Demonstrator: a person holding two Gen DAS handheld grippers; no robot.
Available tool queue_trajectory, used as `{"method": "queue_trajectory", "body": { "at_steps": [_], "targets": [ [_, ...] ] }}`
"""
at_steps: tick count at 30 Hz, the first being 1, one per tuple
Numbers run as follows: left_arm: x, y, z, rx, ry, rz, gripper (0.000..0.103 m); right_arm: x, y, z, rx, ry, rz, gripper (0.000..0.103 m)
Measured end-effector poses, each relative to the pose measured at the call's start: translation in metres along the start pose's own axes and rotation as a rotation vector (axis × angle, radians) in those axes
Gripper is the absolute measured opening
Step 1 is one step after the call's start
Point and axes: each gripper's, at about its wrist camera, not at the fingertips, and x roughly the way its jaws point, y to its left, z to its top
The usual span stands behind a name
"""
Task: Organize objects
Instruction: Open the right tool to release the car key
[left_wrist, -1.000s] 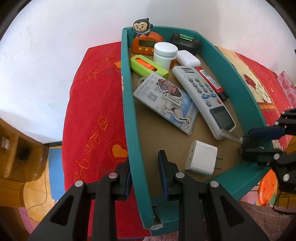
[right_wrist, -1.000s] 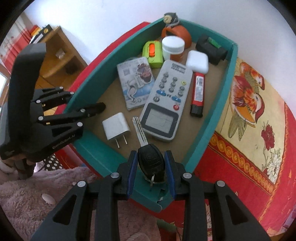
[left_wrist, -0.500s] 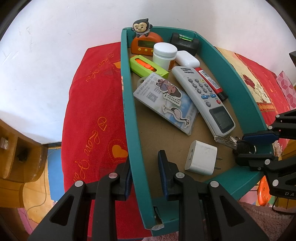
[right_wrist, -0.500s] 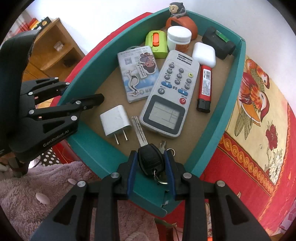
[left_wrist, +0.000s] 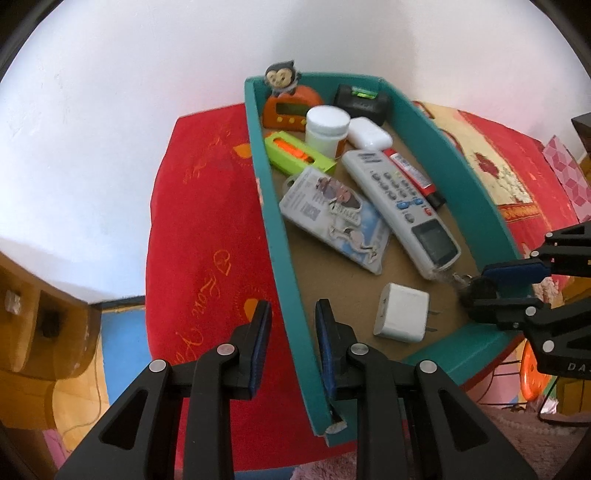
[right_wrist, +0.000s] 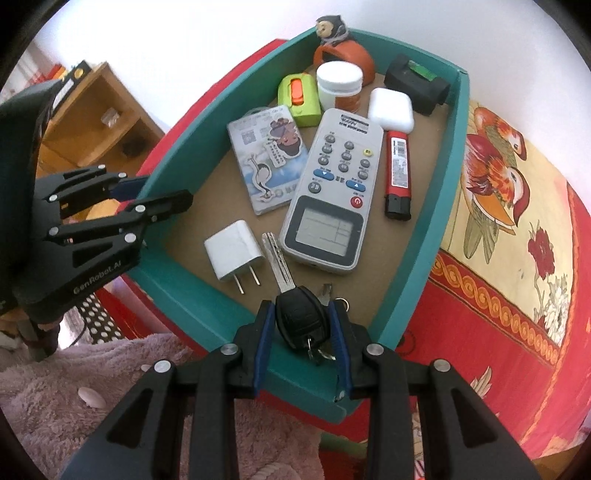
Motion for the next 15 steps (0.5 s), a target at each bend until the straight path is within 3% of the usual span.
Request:
{"method": "queue_trajectory", "body": {
  "at_steps": [8,15],
  "targets": [
    [-0.017,0.001,0.007,0.047,-0.030,-0.031,0.025,-0.017,-0.004,-0.013,0.076,-0.063,-0.012,0.031],
    [-0.037,0.001,0.012,0.051,-0.072,-0.025,0.025,-0.035,-0.009,-0.025,0.154,-0.139,-0.015,0.039]
  ]
}}
